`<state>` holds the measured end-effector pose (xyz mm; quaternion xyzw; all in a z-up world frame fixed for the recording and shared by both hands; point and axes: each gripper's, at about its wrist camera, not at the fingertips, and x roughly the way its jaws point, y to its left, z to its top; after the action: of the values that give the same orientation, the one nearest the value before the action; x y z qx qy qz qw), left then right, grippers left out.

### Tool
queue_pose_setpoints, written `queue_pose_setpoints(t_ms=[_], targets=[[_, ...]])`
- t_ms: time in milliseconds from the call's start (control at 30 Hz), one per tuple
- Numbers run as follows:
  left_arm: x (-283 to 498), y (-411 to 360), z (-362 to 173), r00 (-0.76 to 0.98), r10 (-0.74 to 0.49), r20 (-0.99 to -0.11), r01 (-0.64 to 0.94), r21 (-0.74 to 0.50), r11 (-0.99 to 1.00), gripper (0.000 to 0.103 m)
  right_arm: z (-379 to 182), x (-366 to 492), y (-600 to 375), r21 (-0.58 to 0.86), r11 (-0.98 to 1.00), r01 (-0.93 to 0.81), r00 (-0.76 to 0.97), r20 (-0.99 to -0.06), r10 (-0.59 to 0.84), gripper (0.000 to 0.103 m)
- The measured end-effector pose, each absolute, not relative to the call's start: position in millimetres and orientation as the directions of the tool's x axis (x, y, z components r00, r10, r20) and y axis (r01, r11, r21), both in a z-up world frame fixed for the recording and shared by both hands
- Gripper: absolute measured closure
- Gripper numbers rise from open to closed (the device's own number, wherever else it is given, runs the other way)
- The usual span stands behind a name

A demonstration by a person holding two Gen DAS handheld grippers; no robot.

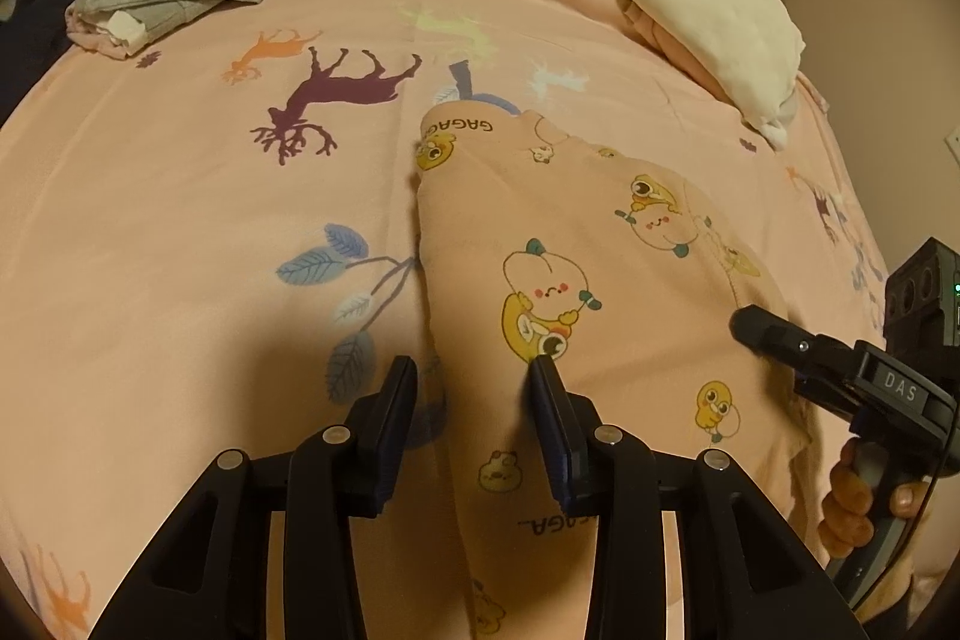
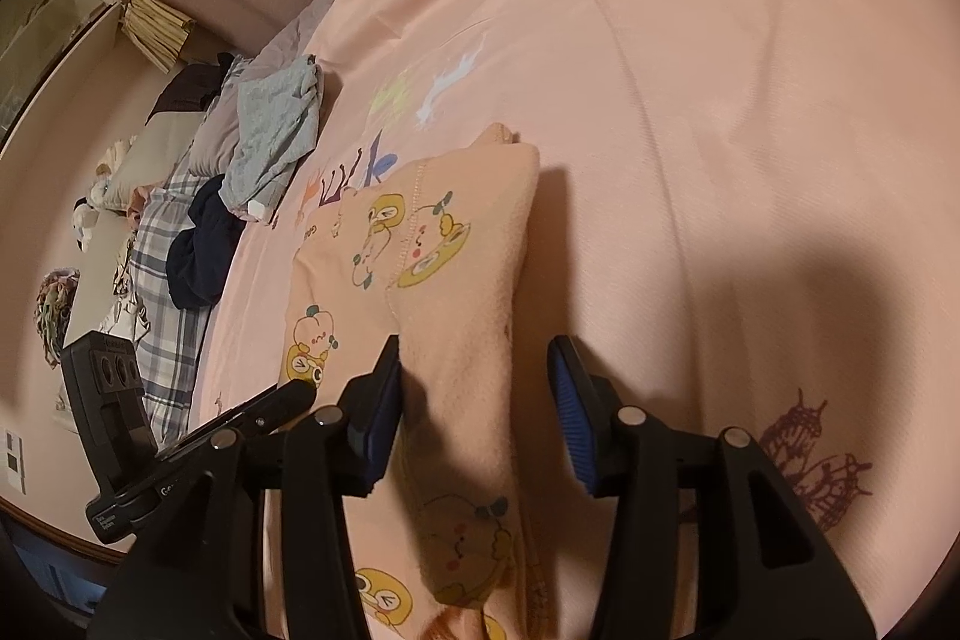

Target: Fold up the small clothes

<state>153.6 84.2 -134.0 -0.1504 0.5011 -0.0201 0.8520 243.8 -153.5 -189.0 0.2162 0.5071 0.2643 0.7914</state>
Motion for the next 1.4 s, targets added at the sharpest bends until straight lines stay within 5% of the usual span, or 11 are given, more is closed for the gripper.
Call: queue_pose_setpoints(t_ms=[1000,1233,1400], targets=[[115,95,-123,0.509,-0.082,-0.857,-0.136,-0.174,0.975,0.066,-169,236,-186,0.539,0.827,-0.159,0.440,-0.711,0.548,0.053],[99,64,-94,0.591,-0.110,-0.799,-0.005,-0.140,0.990,0.066,-130,236,-171,0.418,0.862,-0.286,0.533,-0.678,0.506,0.063],[102,34,-98,0.580,-0.145,-0.801,0.088,-0.115,0.989,0.070,-126,241,-134,0.376,0.832,-0.408,0.489,-0.680,0.547,0.080]])
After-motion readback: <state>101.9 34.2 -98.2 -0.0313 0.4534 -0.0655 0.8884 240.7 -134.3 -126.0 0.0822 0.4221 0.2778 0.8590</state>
